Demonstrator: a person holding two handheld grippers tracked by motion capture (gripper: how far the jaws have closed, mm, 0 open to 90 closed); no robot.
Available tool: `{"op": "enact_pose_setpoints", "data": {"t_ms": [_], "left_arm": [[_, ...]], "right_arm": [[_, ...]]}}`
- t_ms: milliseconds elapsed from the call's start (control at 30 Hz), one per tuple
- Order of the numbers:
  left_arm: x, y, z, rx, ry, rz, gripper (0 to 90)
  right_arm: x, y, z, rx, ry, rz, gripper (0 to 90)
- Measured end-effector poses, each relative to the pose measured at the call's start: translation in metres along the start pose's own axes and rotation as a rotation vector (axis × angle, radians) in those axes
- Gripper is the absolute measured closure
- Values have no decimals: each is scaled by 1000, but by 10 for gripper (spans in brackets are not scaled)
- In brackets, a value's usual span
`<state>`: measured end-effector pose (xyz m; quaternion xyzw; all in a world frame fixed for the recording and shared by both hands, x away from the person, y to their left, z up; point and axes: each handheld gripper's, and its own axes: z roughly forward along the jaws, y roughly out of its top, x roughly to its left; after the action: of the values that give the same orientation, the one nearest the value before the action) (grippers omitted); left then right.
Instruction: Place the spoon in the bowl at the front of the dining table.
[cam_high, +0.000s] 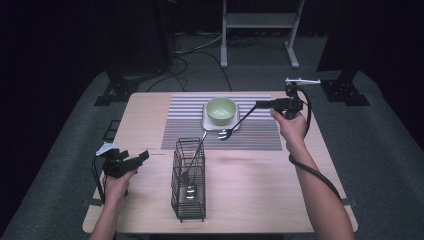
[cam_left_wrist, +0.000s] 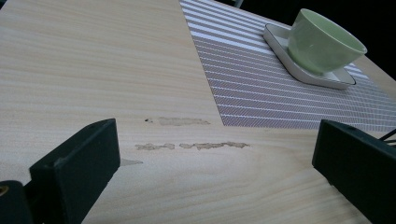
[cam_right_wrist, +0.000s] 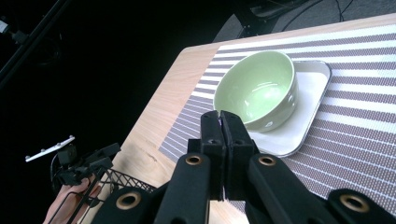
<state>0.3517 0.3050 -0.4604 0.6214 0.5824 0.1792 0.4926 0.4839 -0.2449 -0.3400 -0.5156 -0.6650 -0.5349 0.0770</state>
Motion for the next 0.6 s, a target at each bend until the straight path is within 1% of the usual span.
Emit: {"op": "enact_pose_setpoints", "data": {"t_ms": [167,600], "left_arm": [[0,0,0,0,-3,-1,0],[1,0,0,1,-6,-3,0]], "right_arm": [[3,7,4,-7,-15,-6,886],[8,20,13,-18,-31,-13,886]]}}
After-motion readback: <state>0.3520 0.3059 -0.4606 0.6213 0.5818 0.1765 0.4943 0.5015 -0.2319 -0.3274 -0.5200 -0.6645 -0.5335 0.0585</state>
